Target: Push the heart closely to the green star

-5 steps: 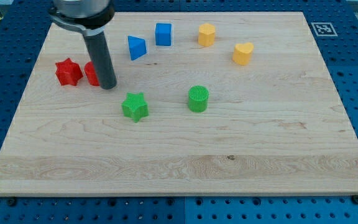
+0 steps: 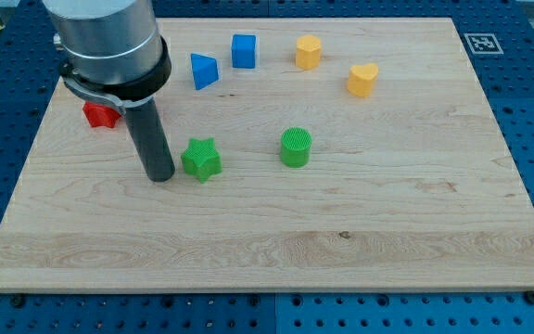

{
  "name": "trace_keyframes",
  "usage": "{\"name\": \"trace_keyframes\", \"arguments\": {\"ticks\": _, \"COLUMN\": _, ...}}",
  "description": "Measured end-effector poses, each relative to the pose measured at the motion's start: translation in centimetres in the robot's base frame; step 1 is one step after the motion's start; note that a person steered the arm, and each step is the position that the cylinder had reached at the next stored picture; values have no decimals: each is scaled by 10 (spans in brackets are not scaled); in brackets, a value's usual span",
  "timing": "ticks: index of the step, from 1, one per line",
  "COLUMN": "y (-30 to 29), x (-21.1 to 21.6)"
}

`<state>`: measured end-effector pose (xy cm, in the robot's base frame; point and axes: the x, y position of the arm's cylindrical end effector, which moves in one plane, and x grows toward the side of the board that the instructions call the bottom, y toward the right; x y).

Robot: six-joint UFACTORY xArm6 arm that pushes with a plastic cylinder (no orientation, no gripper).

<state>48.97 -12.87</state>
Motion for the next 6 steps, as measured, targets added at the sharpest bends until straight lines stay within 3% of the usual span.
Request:
{"name": "trace_keyframes", "arguments": {"ticks": 2, "y": 75, "x": -80}}
{"name": "trace_keyframes", "arguments": {"ticks": 4, "y": 257, "x": -57}}
{"name": "trace_keyframes", "arguments": {"ticks": 5, "y": 293, "x": -54}}
{"name": "trace_keyframes", "arguments": {"ticks": 6, "y": 301, "x": -90}}
